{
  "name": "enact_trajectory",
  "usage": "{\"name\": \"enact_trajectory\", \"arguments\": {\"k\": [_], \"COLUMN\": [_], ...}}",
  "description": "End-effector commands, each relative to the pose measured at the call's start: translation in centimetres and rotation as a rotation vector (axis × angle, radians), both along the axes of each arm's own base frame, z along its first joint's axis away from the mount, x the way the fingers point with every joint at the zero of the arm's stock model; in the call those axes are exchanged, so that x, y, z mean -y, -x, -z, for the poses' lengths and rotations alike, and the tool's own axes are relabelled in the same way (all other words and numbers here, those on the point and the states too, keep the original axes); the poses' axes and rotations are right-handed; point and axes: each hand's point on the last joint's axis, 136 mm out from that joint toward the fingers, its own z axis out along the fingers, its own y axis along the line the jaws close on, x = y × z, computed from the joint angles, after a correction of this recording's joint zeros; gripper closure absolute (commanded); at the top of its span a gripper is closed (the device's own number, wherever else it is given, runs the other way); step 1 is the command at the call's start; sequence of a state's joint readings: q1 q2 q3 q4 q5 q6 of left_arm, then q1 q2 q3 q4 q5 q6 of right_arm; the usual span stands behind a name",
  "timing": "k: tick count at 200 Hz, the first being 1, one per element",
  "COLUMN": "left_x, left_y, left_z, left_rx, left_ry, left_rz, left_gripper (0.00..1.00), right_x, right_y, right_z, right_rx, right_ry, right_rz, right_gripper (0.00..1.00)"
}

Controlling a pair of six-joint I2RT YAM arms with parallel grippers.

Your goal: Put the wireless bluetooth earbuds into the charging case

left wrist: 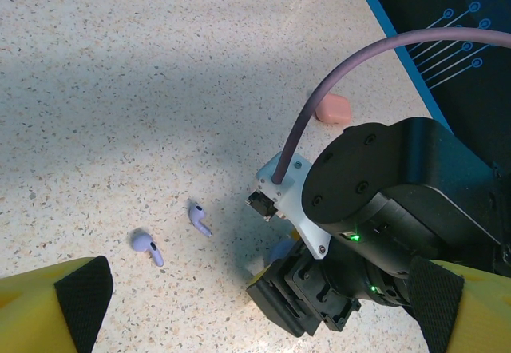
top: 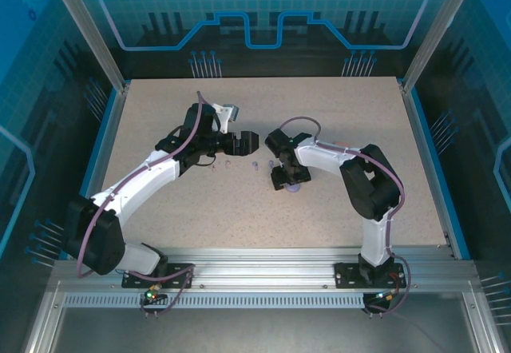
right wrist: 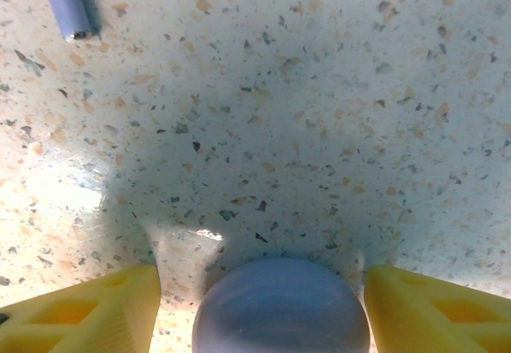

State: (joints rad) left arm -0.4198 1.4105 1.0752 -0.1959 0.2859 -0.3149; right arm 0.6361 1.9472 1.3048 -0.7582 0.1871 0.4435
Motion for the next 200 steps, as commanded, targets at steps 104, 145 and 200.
{"name": "enact_trajectory", "arguments": {"k": [104,145,200], "left_x": [0.7,0.8,1.0], "left_y": [-0.2,-0.4,-0.7], "left_z": [-1.2,-1.4,-1.5], "left_rx": [-0.005,-0.007,-0.005], "left_ry": [0.043,0.051,0.065], "left_rz": [0.023,0.019,0.02], "left_gripper": [0.01,0.01,0.01], "right_x": [1.3,1.9,3.2], "right_y": [2.7,2.6,2.2], "right_z": [1.9,1.8,2.0], "right_rx": [-0.095,-0.087,-0.074], "right_ry": [0.077,0.071,-0.019], "right_rz": [-0.026,0.094,0.436], "right_gripper": [0.5,0.59,0.63]}}
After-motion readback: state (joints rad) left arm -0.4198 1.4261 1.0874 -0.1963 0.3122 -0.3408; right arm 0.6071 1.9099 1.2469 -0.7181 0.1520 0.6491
